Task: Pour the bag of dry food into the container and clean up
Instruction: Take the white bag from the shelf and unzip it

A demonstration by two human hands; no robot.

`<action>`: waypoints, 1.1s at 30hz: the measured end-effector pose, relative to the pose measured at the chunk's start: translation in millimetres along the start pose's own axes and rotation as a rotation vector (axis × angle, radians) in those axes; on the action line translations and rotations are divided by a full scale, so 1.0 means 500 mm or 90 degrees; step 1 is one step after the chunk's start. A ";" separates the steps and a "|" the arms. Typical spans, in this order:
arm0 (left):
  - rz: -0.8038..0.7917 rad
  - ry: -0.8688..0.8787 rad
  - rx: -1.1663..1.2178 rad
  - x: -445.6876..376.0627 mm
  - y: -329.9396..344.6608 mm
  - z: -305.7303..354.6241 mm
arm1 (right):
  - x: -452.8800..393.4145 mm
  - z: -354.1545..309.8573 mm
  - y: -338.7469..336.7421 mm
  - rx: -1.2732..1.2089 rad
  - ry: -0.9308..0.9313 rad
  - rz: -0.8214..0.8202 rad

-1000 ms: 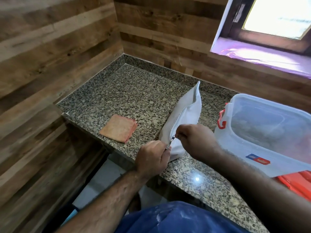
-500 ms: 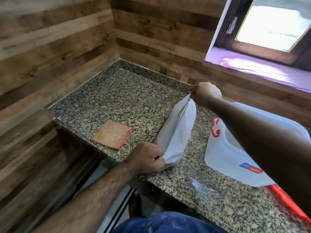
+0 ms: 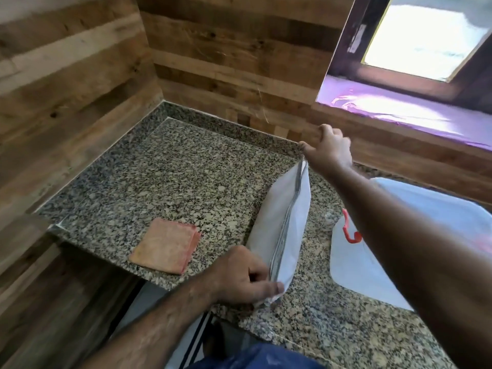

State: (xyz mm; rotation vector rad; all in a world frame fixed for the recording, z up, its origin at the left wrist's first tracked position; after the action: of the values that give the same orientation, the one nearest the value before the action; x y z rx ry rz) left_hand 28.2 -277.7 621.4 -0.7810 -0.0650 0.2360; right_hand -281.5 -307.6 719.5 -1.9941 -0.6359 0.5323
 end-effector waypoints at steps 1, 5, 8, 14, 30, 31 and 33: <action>0.042 -0.033 0.041 -0.009 -0.011 -0.010 | 0.024 0.003 -0.003 -0.003 0.006 0.025; 0.203 -0.171 0.126 -0.072 -0.061 -0.043 | 0.149 0.012 0.002 -0.078 -0.038 0.117; 0.158 -0.190 0.093 -0.126 -0.086 -0.047 | 0.215 0.033 0.036 -0.157 0.024 0.070; 0.029 -0.145 0.017 -0.173 -0.077 -0.053 | 0.222 0.030 0.082 -0.098 0.171 -0.136; 0.117 -0.157 0.123 -0.174 -0.135 -0.153 | 0.184 -0.035 0.082 0.079 0.091 -0.175; 0.127 -0.176 0.128 -0.177 -0.144 -0.157 | 0.190 -0.045 0.072 0.079 0.075 -0.167; 0.158 -0.208 0.151 -0.187 -0.169 -0.165 | 0.199 -0.067 0.045 0.069 0.043 -0.144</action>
State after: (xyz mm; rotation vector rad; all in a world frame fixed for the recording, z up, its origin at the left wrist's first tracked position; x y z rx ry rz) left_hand -34.7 -414.6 625.1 -0.5072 -0.2440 0.5953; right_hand -179.9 -276.3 704.2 -1.8023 -0.7639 0.3535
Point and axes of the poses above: each hand's wrist, its own x-axis away from the middle knuckle, its own y-axis out of the palm, z = x × y, the point moved 3 cm from there along -x, towards the middle knuckle, and after that the axes turned 5 degrees about -x, right-handed, at the moved point
